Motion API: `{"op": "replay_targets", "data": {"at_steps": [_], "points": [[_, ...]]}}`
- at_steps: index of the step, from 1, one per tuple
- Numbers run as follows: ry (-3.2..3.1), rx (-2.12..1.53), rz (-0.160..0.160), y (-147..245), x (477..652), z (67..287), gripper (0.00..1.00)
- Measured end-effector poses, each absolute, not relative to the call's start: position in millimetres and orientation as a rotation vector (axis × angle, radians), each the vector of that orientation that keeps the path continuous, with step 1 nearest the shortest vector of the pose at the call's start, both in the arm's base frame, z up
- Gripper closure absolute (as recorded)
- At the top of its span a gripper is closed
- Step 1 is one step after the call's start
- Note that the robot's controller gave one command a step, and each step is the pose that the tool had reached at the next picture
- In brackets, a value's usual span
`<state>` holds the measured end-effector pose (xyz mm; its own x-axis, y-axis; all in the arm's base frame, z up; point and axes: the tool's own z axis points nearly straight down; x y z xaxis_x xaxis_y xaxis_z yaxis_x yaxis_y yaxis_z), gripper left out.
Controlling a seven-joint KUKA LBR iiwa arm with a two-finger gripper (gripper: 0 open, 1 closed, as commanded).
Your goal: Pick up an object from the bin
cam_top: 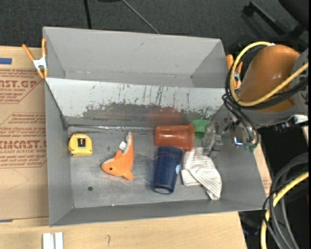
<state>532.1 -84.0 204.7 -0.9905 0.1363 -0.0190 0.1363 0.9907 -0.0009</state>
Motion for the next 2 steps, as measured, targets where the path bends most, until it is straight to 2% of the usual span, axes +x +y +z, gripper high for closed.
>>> {"op": "replay_targets", "data": {"at_steps": [1,2], "points": [[3.146,-0.156,0.003,-95.0,515.8,65.5,0.00],[3.136,-0.156,-0.001,-94.7,519.0,70.0,1.00]]}}
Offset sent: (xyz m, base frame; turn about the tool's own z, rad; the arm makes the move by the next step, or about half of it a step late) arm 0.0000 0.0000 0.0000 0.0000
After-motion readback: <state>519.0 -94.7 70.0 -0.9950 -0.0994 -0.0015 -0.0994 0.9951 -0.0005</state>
